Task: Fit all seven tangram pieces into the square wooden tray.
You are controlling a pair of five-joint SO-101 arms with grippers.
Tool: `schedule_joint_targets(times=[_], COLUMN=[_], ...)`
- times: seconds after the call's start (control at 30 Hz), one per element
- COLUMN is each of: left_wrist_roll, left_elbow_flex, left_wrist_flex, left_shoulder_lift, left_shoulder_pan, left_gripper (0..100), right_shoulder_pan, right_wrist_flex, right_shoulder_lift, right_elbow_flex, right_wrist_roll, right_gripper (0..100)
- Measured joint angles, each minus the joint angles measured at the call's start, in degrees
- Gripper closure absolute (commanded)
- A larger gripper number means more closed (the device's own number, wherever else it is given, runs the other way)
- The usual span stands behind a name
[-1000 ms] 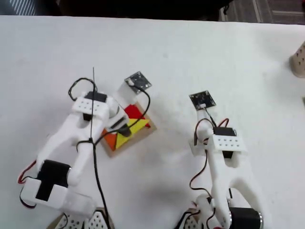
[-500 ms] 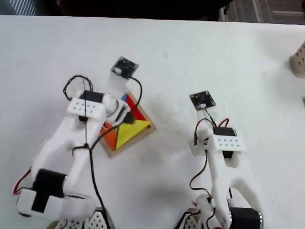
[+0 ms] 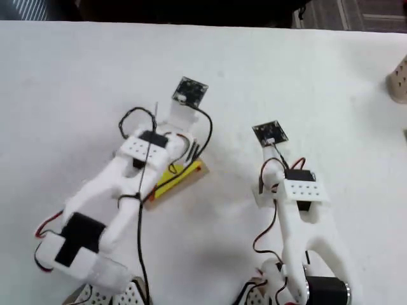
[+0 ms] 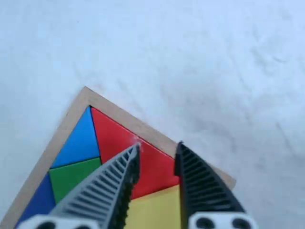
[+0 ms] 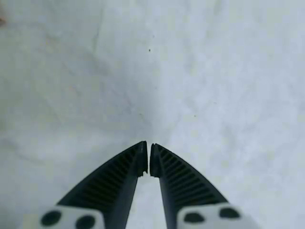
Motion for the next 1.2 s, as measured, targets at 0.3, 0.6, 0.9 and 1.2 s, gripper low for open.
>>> schedule_joint_targets(times=[0.3, 0.6, 0.9, 1.2], left_wrist_roll=[0.1, 0.1, 0.1, 0.0], left_elbow_flex=[-6.5, -0.1, 9.8, 12.7], left_wrist_flex=[-0.4, -0.4, -0.9, -0.9], left_shoulder_lift=[8.8, 5.5, -2.4, -5.5], left_shoulder_pan=[1.0, 3.3, 3.2, 3.2], left_gripper=[98, 98, 98, 98], right_shoulder_pan=[0.0, 0.0, 0.0, 0.0], right_wrist_flex=[0.0, 0.0, 0.0, 0.0], right_shoulder_lift=[0.0, 0.0, 0.0, 0.0], right_elbow_flex=[0.0, 0.0, 0.0, 0.0], right_wrist_roll=[0.0, 0.0, 0.0, 0.0], right_gripper=[97.8, 97.8, 97.8, 97.8])
